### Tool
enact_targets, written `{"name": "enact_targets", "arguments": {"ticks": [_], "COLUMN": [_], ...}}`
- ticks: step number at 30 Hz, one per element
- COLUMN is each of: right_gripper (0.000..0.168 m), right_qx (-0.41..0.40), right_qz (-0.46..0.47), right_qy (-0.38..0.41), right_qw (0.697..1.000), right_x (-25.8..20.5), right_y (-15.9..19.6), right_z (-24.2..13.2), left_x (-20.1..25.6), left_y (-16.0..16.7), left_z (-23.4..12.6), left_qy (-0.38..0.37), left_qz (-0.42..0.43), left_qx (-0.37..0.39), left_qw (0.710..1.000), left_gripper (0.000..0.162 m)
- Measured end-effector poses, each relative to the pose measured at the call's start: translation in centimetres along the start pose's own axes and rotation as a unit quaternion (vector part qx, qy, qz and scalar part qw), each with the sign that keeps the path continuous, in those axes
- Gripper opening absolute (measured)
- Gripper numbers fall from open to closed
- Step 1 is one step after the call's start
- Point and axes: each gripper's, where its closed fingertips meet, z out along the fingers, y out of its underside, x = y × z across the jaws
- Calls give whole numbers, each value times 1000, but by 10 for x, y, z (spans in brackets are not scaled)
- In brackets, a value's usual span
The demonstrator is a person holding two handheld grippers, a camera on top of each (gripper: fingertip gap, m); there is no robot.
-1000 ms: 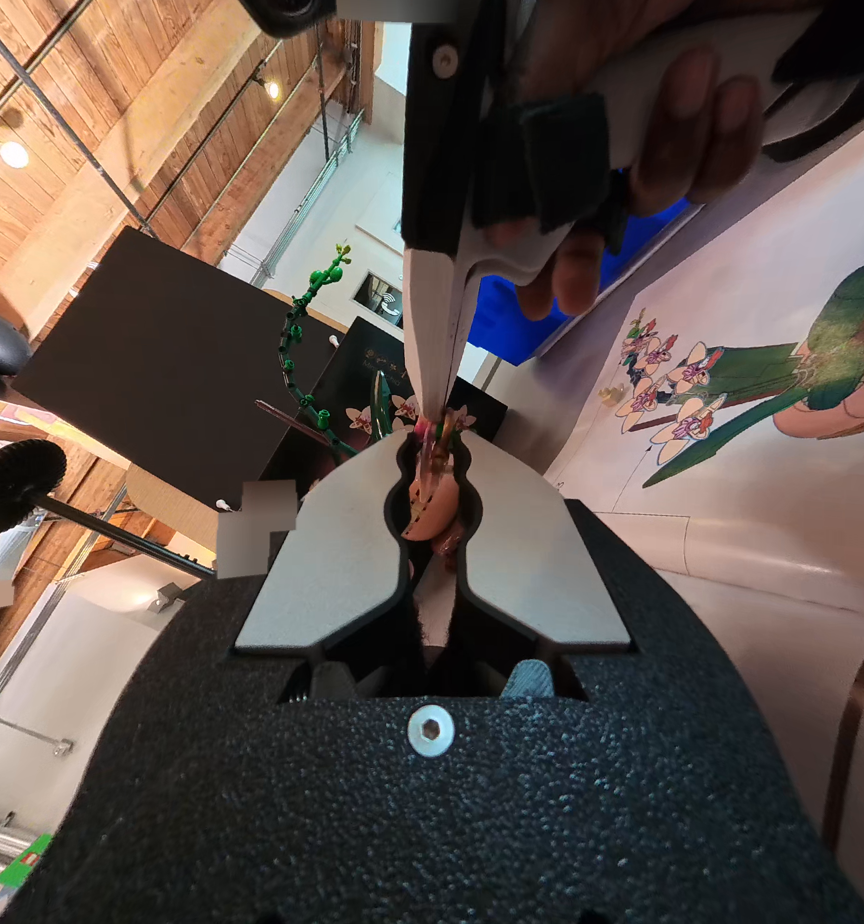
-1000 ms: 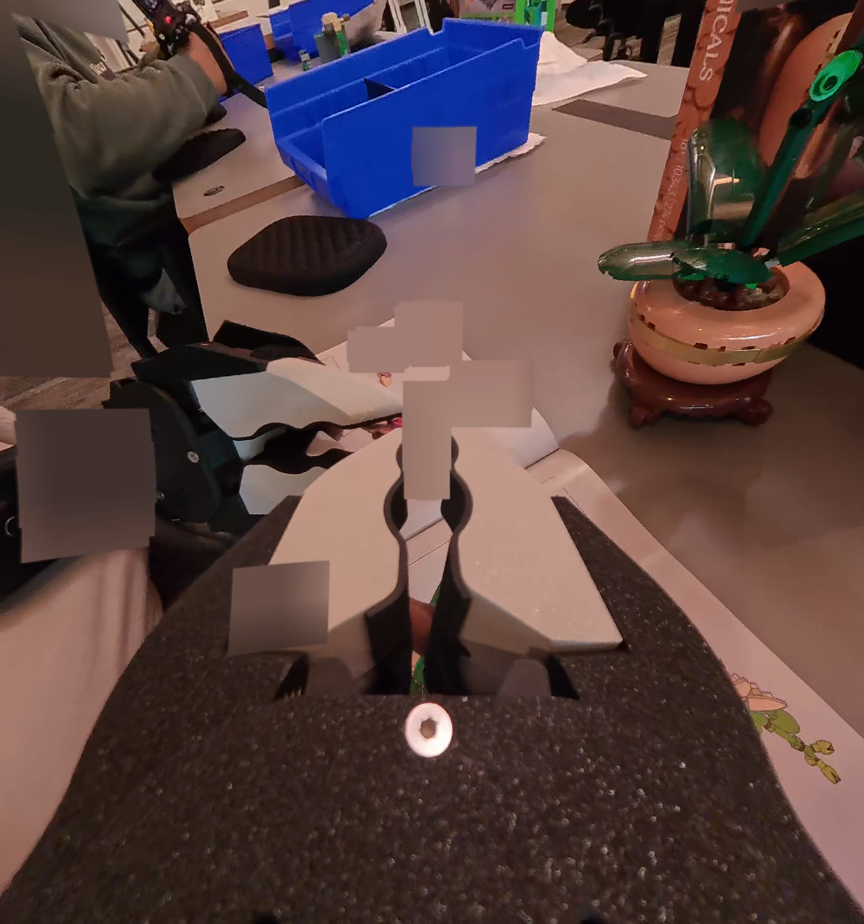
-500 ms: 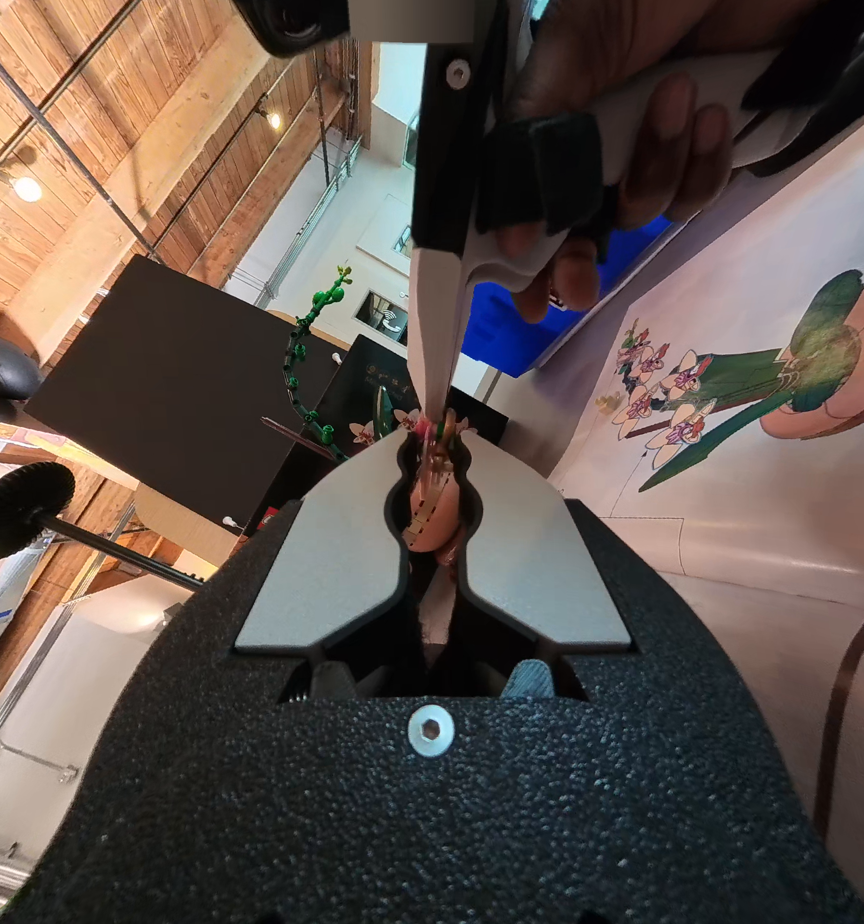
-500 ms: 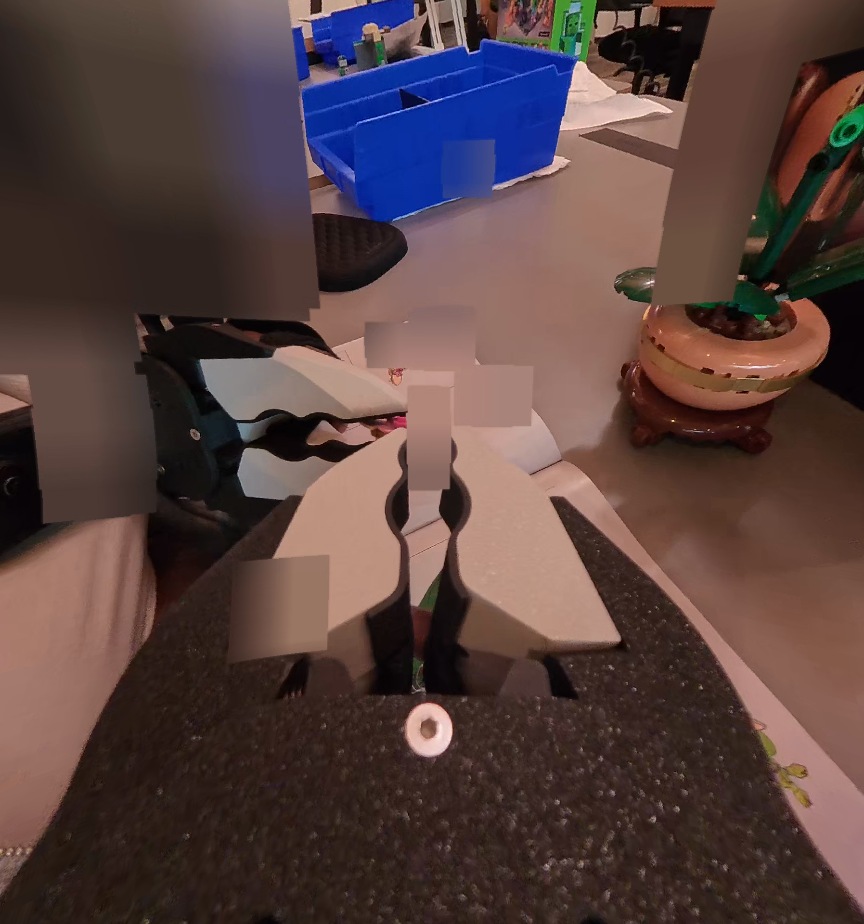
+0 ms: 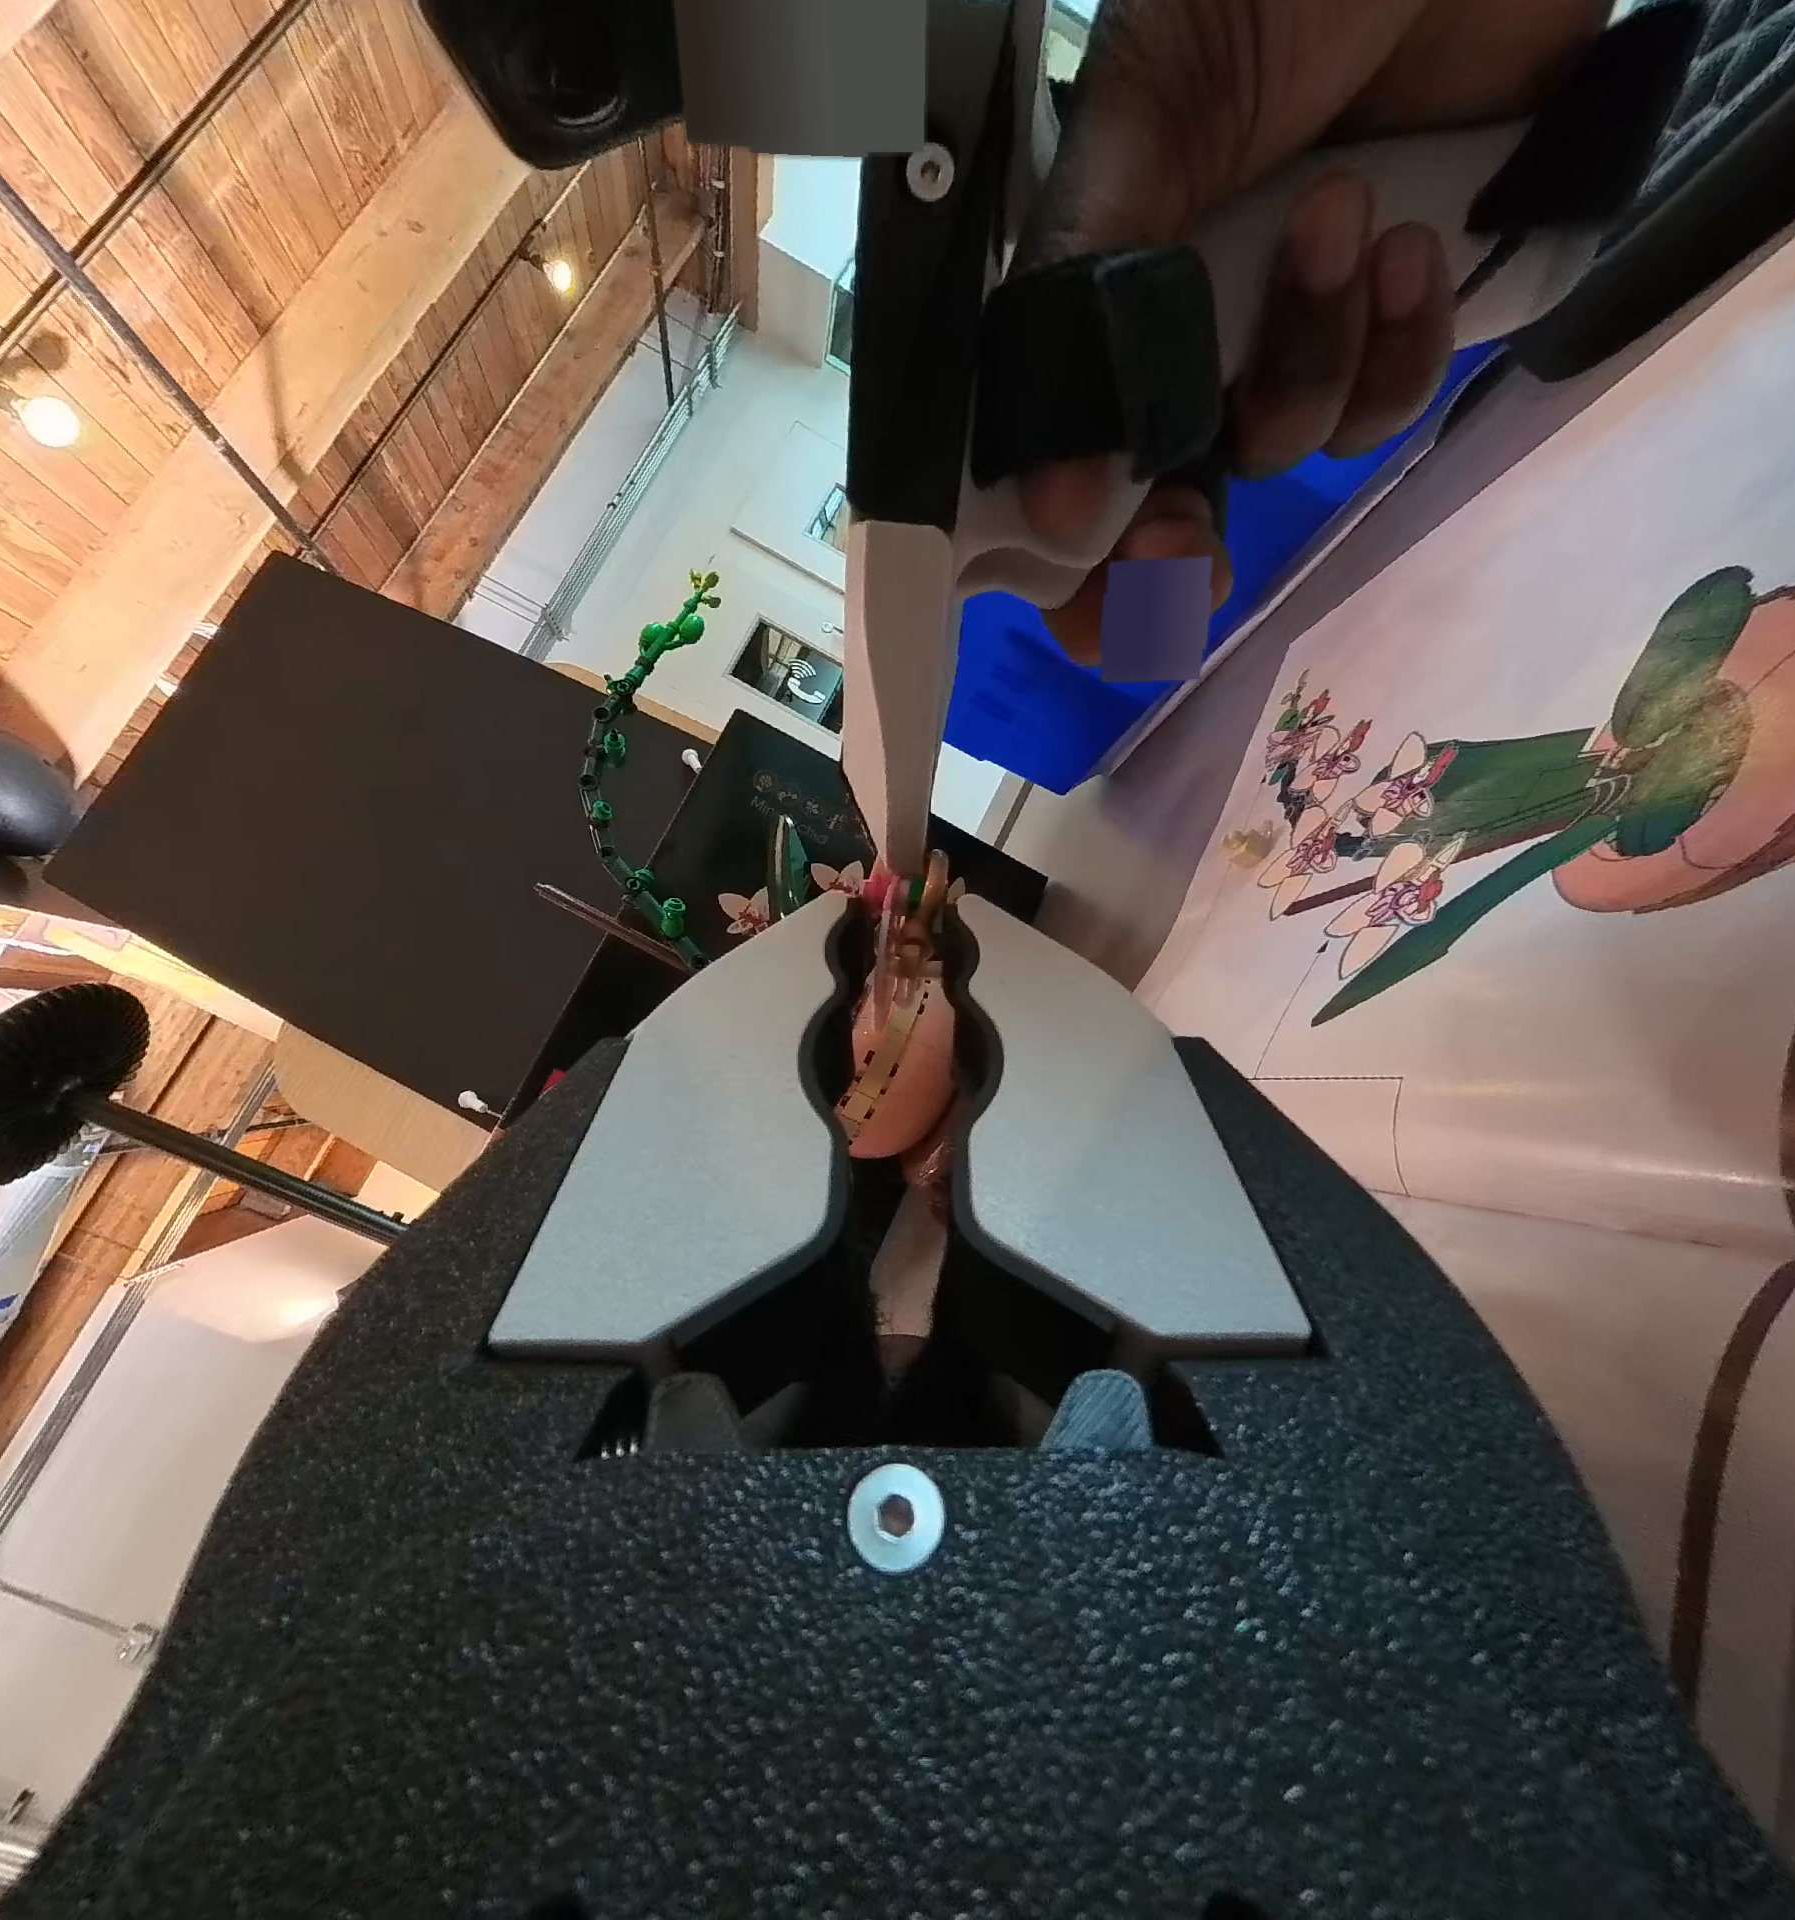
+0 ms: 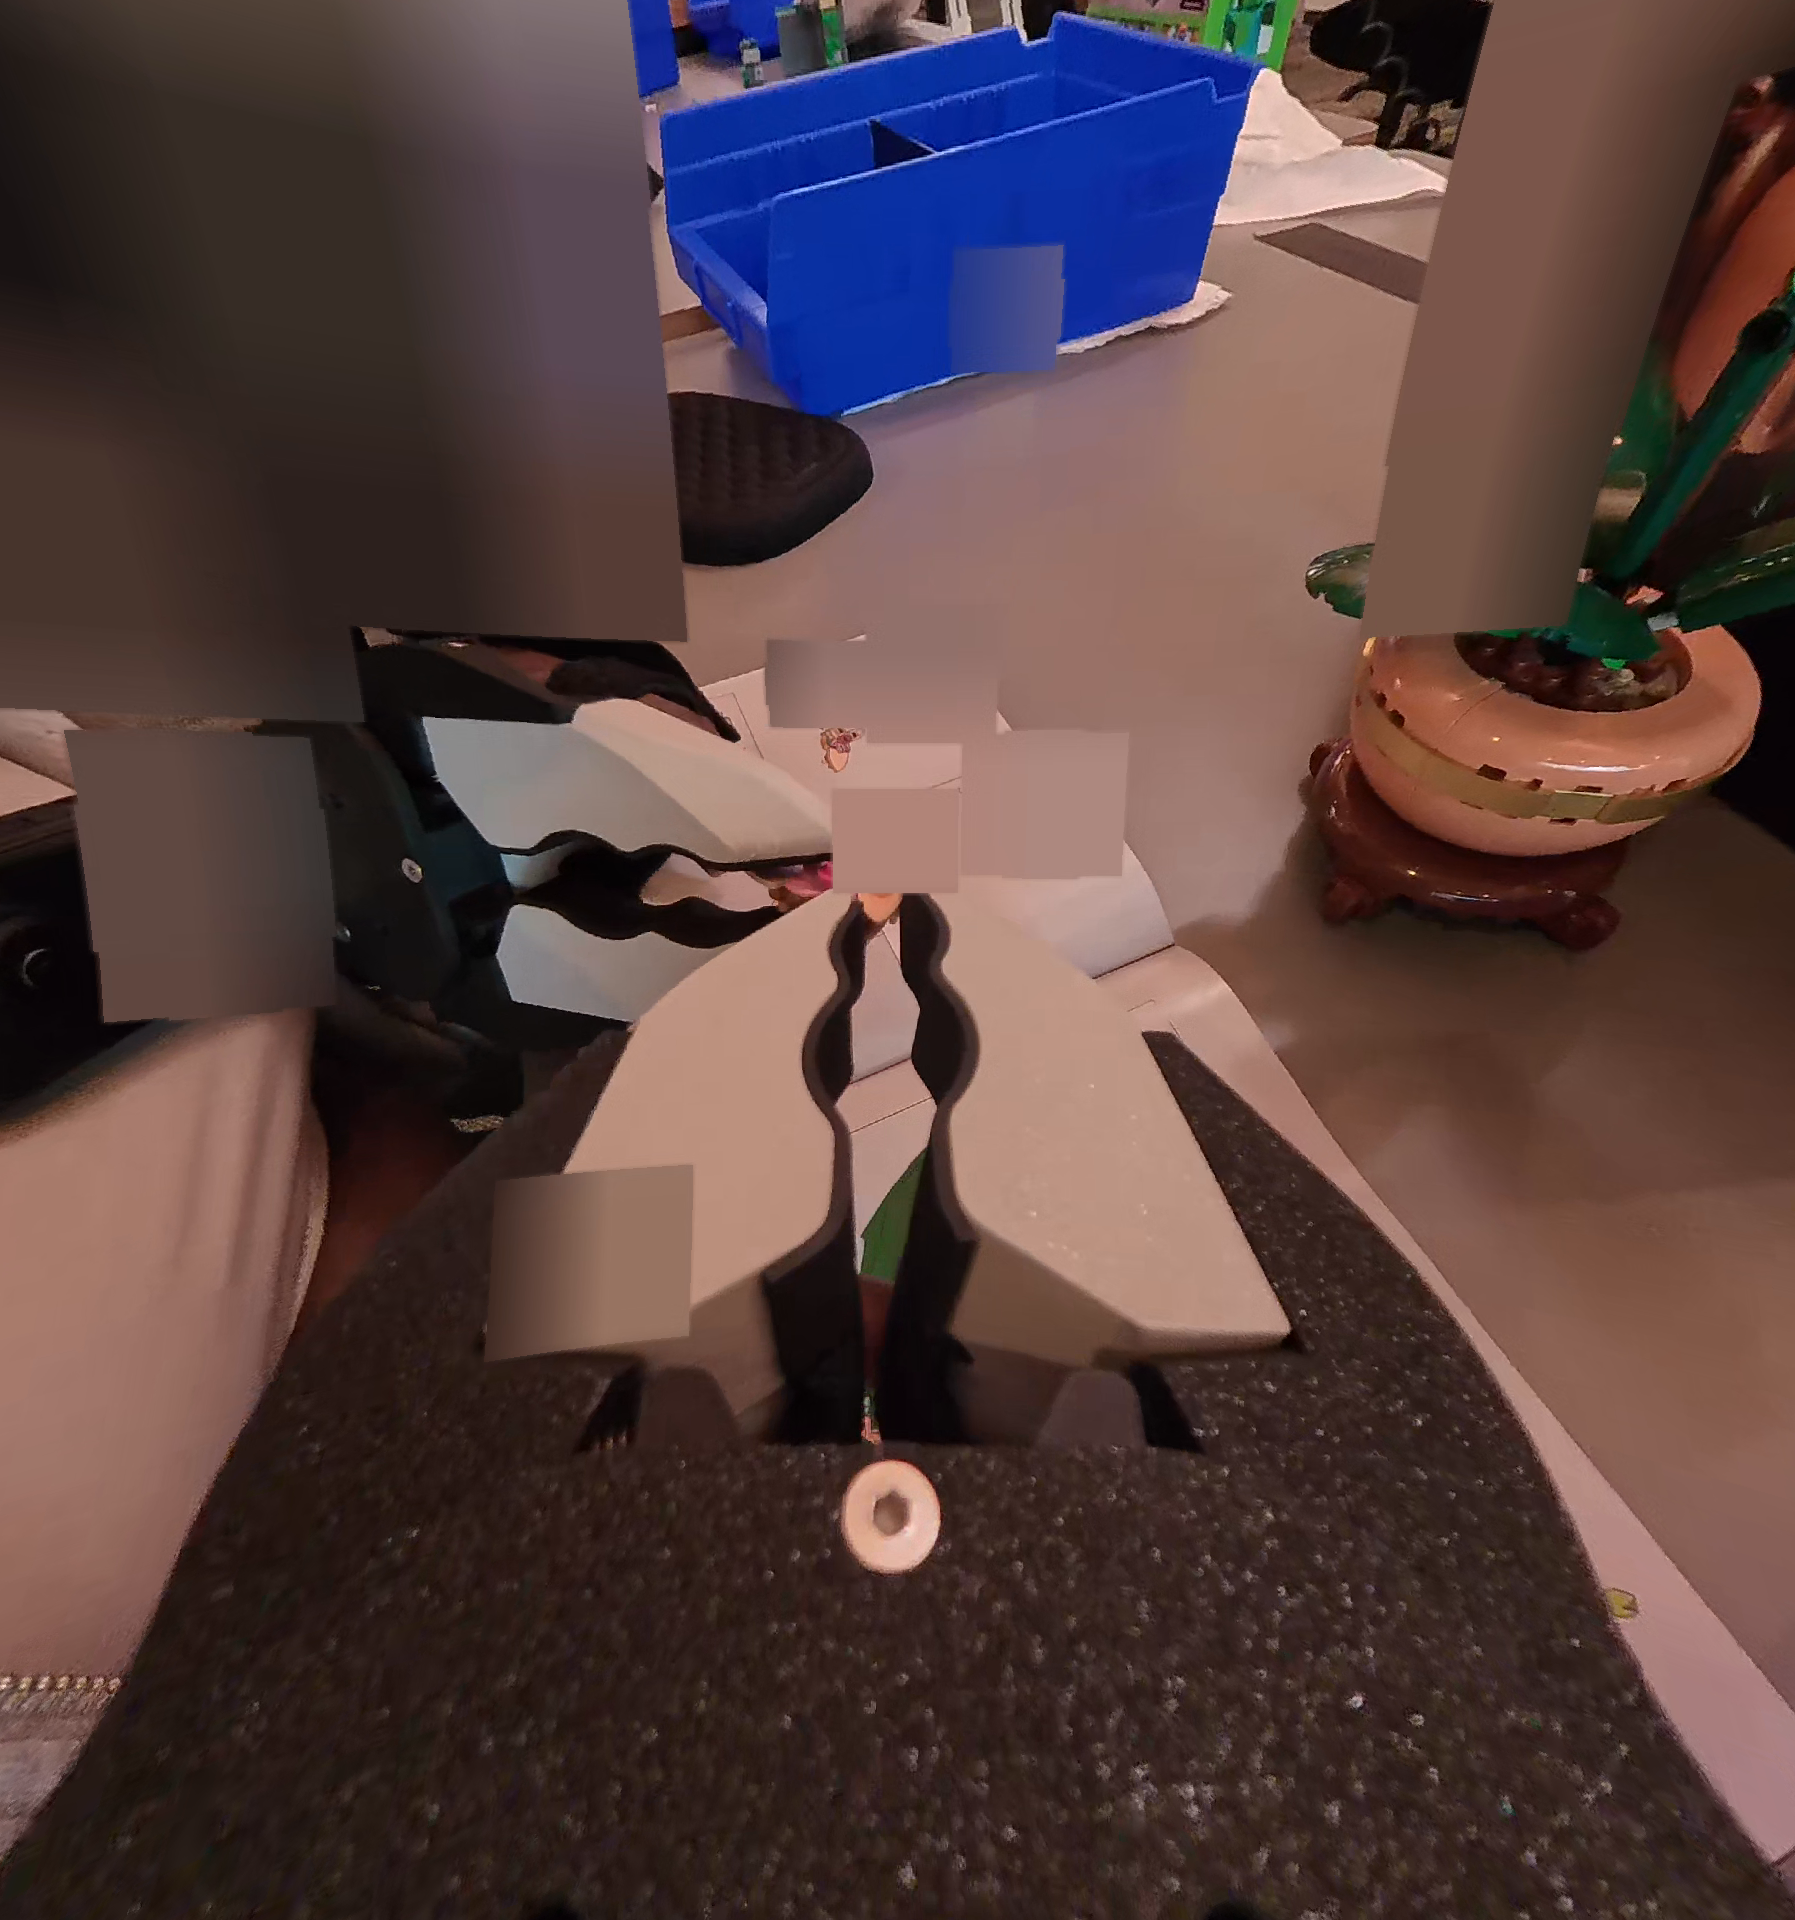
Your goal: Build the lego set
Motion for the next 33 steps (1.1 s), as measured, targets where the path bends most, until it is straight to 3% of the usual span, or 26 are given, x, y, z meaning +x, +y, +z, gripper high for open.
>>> {"name": "enact_targets", "arguments": {"ticks": [14, 33], "right_gripper": [13, 9], "right_qx": [-2, 6], "right_qz": [-17, 4], "right_qy": [25, 19], "right_qw": [1000, 1000], "right_x": [3, 4], "right_y": [0, 1], "right_z": [-1, 3], "left_x": [1, 2], "left_y": [1, 5], "left_z": [1, 2], "left_qy": [0, 6], "left_qz": [2, -11], "left_qx": [-3, -10], "left_qw": [1000, 1000], "left_gripper": [13, 13]}}
